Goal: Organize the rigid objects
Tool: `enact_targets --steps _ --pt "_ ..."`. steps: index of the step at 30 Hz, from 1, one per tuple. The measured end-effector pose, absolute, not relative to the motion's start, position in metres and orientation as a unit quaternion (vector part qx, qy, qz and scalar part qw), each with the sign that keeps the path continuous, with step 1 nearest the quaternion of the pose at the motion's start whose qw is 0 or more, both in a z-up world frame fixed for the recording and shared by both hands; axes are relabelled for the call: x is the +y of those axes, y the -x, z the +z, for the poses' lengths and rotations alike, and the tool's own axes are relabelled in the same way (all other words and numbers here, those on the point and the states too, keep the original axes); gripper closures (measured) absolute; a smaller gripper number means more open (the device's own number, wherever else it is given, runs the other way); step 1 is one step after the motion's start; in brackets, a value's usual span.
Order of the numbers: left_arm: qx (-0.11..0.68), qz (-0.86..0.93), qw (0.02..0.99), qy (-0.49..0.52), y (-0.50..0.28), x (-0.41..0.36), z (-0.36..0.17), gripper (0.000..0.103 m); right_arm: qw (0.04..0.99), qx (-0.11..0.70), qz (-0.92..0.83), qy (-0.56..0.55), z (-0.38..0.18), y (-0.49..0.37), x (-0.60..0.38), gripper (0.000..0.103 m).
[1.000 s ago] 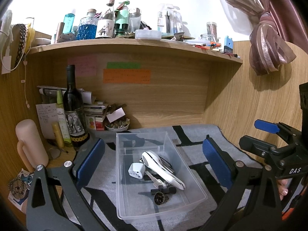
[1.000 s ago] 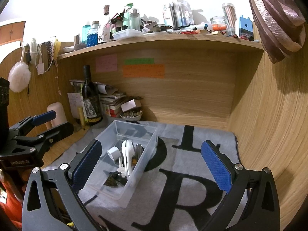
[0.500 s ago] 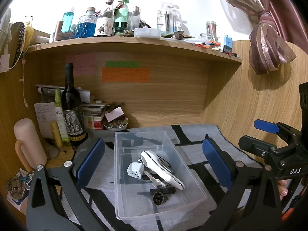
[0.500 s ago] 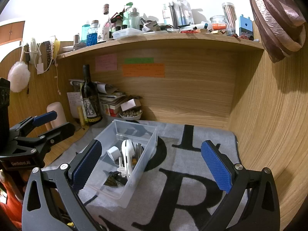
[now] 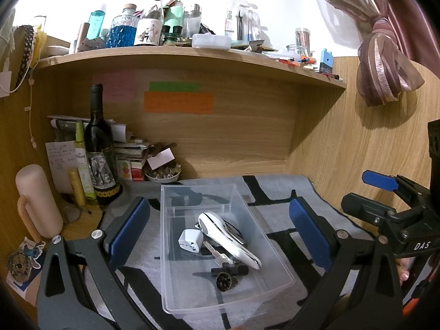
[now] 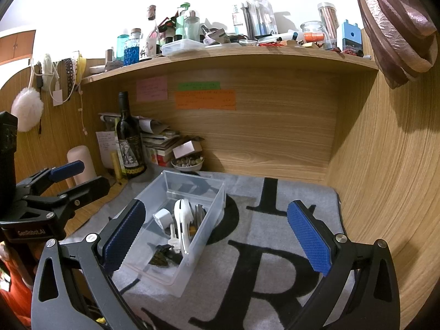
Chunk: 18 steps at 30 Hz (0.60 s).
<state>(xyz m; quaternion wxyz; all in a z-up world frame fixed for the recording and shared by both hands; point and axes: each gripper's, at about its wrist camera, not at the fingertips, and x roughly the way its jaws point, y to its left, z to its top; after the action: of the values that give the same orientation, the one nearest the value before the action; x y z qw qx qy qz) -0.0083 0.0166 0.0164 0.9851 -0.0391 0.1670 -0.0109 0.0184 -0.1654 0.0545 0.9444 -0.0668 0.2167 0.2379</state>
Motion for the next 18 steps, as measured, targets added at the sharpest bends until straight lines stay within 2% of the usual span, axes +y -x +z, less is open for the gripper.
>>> enact_targets --steps 18 --pt "0.171 -0.019 0.984 0.039 0.0059 0.0127 0.0164 0.0 0.944 0.221 0.236 0.067 0.0523 -0.0185 -0.1617 0.0"
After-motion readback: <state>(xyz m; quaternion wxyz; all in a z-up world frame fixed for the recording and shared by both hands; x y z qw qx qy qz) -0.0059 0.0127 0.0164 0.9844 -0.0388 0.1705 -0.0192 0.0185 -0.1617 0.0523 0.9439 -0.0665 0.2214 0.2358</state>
